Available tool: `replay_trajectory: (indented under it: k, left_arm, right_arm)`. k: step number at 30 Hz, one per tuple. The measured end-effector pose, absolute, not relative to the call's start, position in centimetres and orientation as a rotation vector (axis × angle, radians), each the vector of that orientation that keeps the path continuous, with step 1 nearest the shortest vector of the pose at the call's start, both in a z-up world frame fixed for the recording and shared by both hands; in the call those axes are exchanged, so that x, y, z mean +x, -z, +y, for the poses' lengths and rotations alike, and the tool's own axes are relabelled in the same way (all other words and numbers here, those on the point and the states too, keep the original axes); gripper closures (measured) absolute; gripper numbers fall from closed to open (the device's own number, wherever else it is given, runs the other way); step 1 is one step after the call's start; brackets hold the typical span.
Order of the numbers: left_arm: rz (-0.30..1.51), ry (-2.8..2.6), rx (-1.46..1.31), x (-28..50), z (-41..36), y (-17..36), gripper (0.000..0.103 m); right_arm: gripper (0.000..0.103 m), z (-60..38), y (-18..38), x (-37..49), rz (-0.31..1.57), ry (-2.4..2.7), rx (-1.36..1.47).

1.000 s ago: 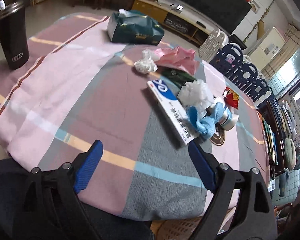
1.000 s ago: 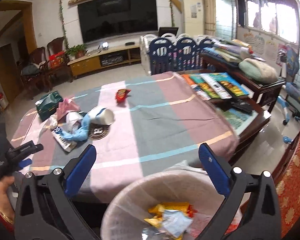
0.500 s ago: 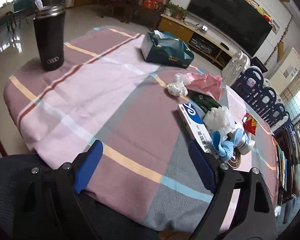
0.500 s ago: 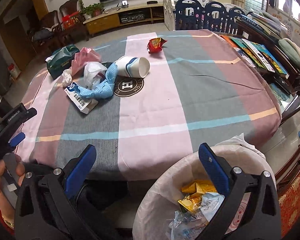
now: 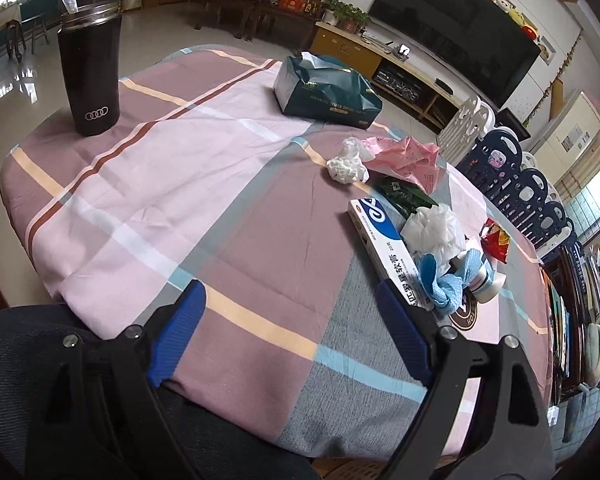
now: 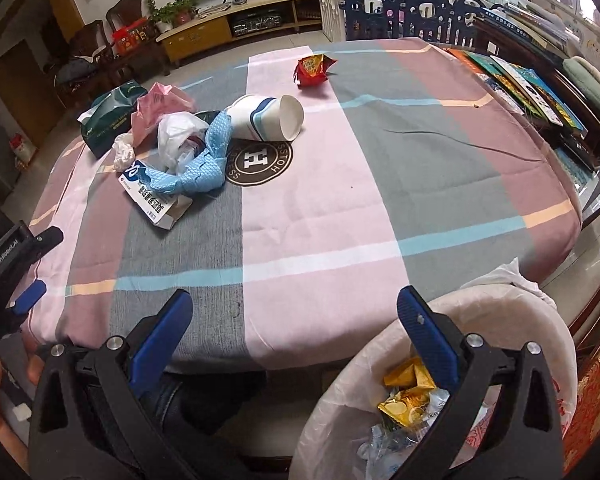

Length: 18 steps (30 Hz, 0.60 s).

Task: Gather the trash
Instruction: 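Move both open tools back toward the remaining trash on the table, then grasp the light blue quilted cloth with the right tool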

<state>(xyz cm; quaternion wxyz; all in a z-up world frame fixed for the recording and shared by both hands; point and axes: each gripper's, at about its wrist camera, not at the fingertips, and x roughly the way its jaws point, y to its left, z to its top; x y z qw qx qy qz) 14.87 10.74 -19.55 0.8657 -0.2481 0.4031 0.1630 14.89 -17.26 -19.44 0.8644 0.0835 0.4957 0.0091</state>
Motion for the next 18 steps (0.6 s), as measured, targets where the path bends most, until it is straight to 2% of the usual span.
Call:
replay_trajectory:
  k: [6, 13, 15, 18]
  left_arm:
    - [0.843, -0.327, -0.568, 14.7, 11.2, 19.8, 0.016]
    - [0.77, -0.383, -0.798, 13.0, 14.5, 20.5, 0.016]
    - [0.771, -0.393, -0.841, 12.8, 14.9, 20.8, 0.016]
    - [0.784, -0.385, -0.856, 13.1, 15.0, 21.1, 0.015]
  right_arm:
    - [0.003, -15.8, 19.7, 16.6, 1.028, -0.018, 0.138]
    - [0.003, -13.4, 20.1, 19.0, 1.024, -0.061, 0.121]
    - [0.005, -12.4, 20.1, 19.6, 1.014, -0.079, 0.099]
    - [0.014, -10.6, 19.8, 20.9, 0.984, -0.126, 0.058]
